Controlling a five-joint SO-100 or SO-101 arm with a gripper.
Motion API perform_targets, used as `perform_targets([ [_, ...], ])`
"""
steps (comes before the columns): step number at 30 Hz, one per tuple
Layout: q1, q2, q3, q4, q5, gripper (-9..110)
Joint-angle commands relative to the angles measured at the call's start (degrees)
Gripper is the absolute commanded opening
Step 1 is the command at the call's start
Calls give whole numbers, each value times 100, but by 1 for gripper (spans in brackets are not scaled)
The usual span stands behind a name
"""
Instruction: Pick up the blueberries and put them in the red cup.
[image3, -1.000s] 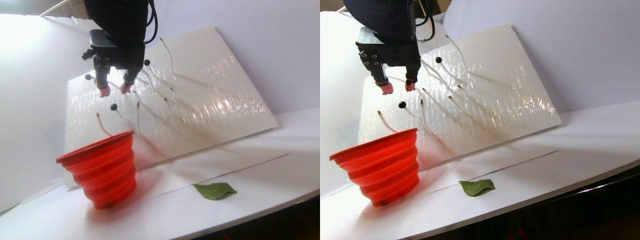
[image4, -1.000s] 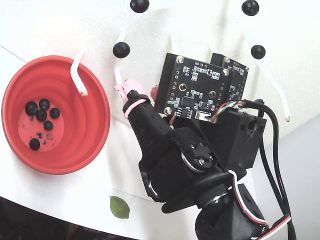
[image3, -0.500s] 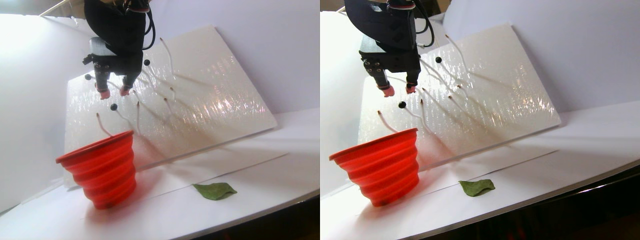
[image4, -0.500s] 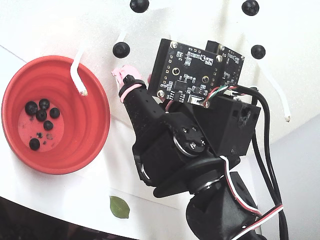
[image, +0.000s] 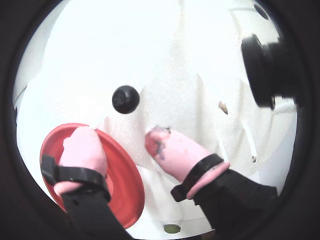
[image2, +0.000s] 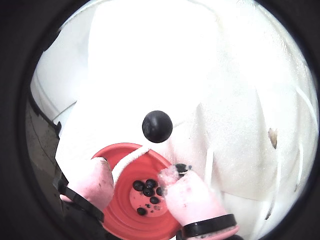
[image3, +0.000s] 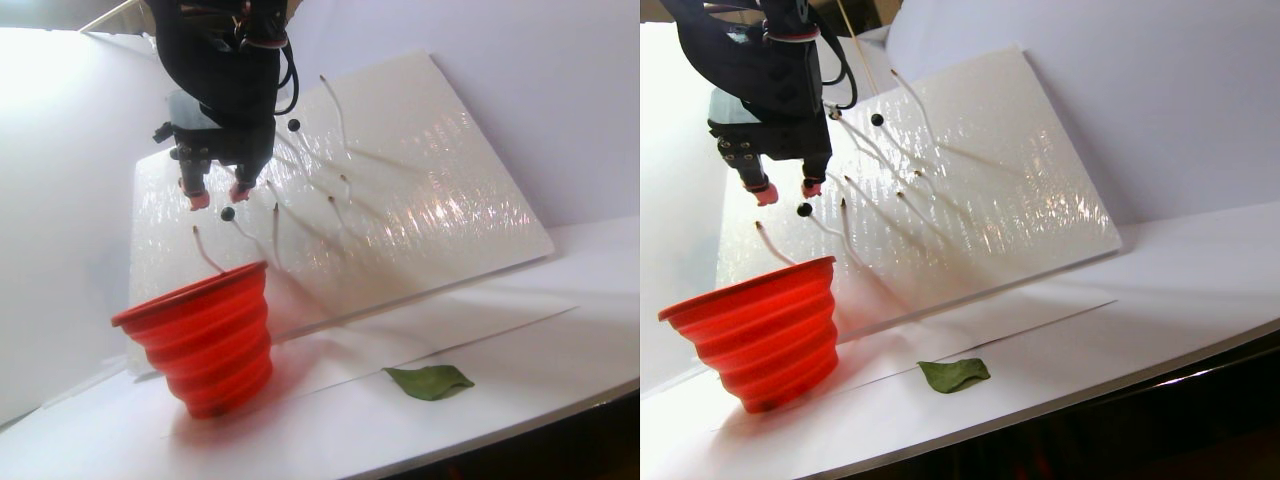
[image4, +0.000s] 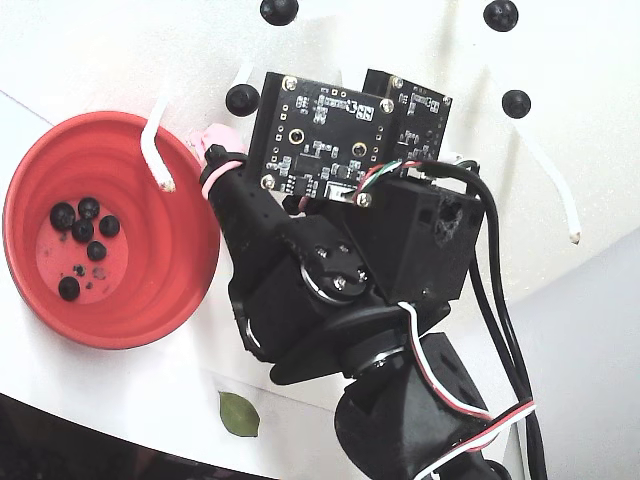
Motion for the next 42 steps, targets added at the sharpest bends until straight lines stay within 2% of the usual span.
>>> perform_targets([
  [1,-272,26,-615,-237,-70,19],
  [42,-70,-800,-1239,-589,-352,19],
])
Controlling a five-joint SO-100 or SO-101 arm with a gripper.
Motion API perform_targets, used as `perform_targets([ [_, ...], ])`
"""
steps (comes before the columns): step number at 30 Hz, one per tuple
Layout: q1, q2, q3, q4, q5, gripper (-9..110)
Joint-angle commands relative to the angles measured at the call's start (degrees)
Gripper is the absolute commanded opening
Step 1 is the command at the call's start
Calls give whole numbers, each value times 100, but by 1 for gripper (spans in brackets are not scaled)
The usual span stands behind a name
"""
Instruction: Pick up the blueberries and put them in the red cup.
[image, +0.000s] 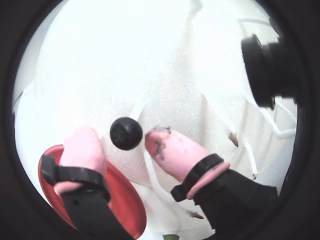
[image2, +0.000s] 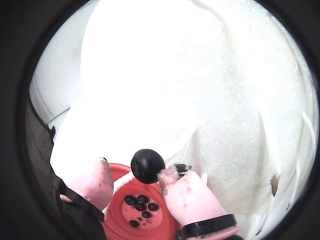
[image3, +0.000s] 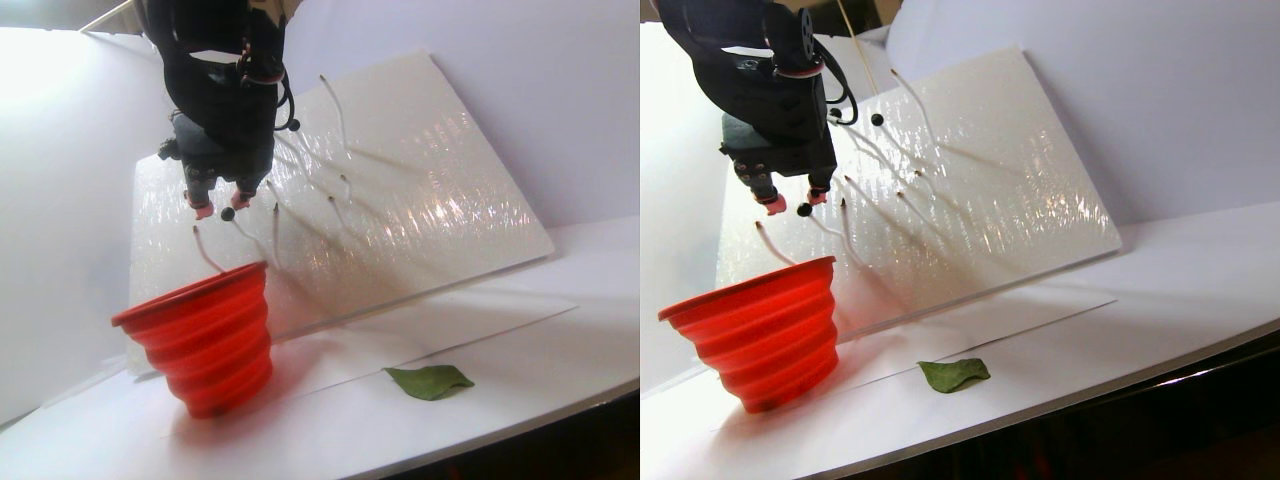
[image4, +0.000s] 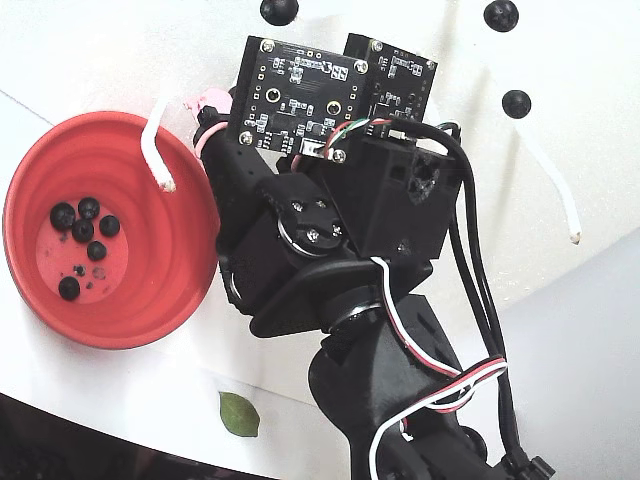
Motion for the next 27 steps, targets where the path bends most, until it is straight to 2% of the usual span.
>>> perform_targets([
  [1,-70,97,-492,-229,-79,19],
  [27,18,-149,-738,-369,-211,19],
])
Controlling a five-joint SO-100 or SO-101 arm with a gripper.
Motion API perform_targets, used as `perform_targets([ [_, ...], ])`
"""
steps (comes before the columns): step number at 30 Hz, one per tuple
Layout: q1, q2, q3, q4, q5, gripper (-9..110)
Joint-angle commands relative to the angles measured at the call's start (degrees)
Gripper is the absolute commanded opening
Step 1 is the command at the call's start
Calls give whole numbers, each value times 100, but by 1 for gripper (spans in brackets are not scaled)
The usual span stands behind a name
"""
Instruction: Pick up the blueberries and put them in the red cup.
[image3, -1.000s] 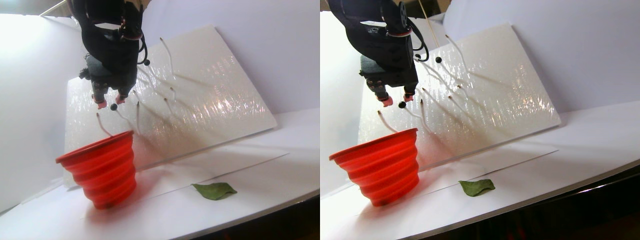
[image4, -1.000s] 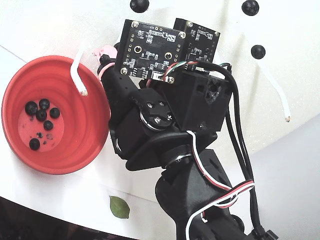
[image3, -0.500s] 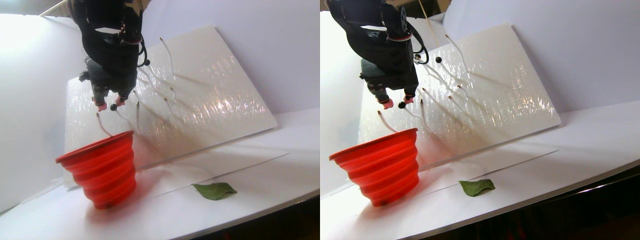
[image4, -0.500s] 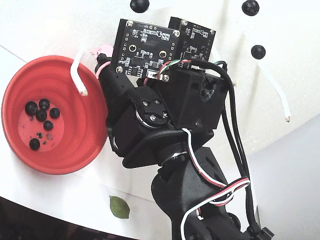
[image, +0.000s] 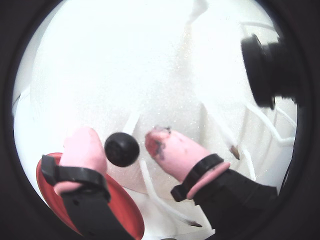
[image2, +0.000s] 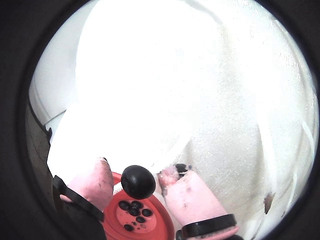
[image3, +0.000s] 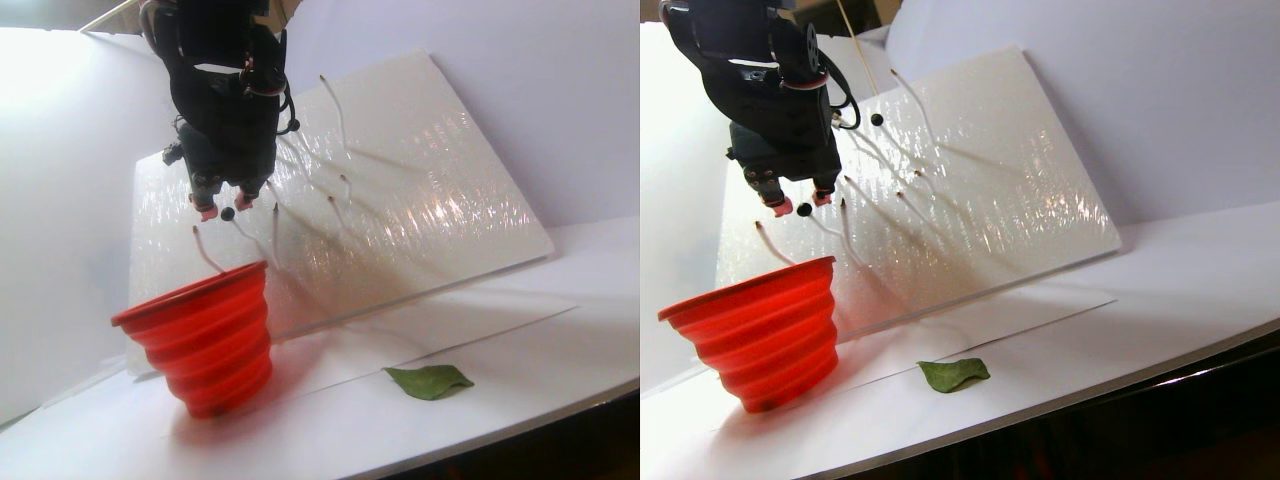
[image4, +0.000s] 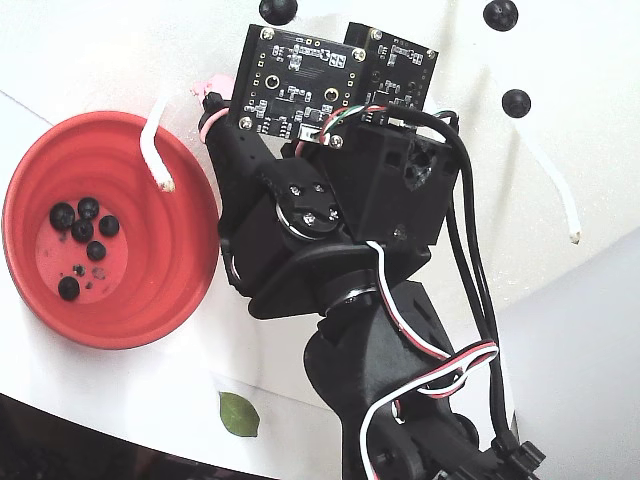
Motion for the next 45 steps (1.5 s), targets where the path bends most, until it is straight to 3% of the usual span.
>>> perform_targets([
  [1,-44,158,-422,-229,-26,19],
  [45,-105,-202,-615,-369,299,12],
])
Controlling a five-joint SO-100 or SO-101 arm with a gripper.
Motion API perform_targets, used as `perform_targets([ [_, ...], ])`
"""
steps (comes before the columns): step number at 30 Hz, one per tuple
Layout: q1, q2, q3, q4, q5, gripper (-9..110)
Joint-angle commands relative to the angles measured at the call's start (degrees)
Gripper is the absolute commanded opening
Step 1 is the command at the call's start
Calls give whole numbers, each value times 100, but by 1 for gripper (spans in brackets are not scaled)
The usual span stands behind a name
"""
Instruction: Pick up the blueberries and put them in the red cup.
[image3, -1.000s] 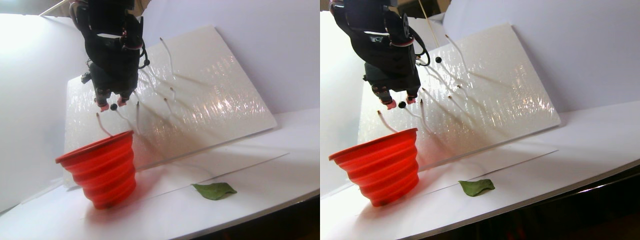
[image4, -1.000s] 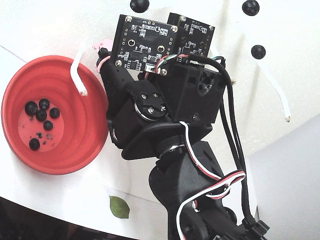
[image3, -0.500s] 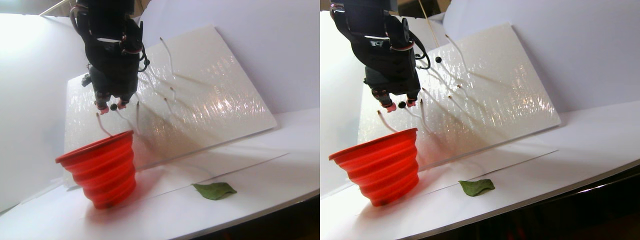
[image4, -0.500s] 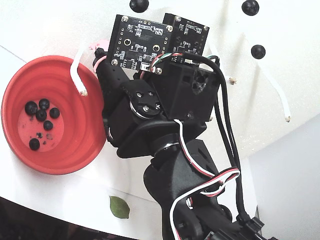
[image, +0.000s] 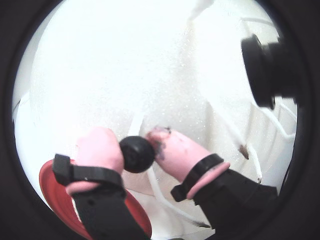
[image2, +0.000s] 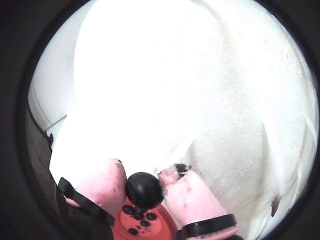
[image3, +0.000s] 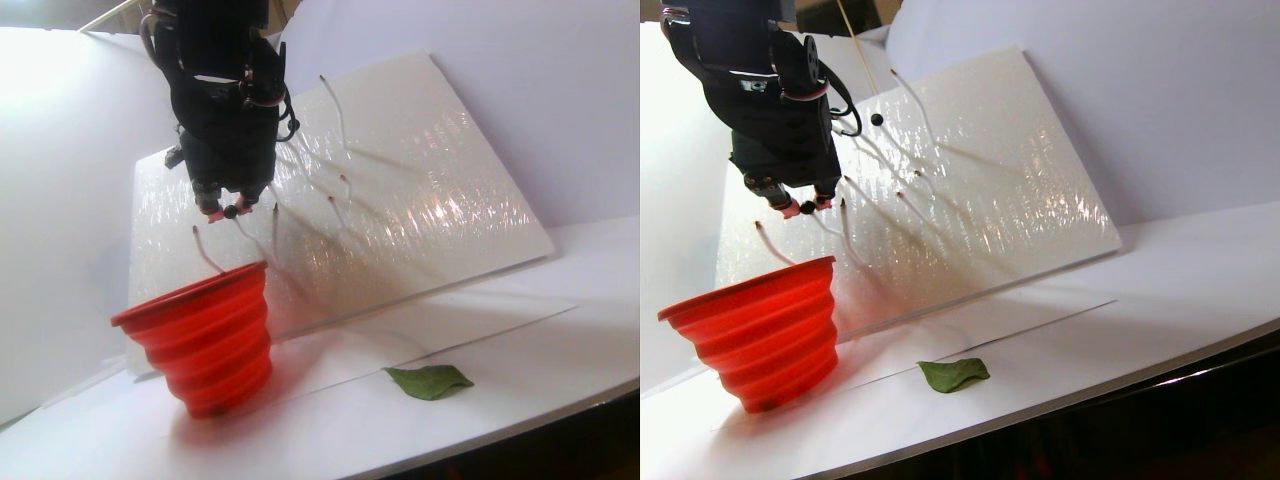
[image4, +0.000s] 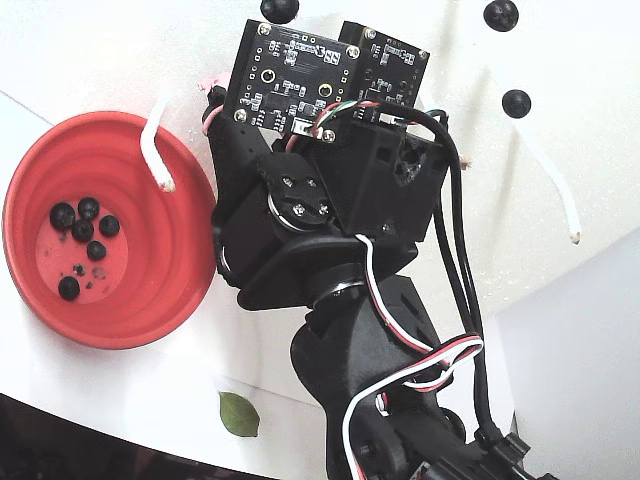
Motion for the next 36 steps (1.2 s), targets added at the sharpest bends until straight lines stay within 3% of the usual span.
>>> perform_targets([
  [1,-105,97,-431,-167,35,12],
  [36,-202,1099,396,-70,272,11],
])
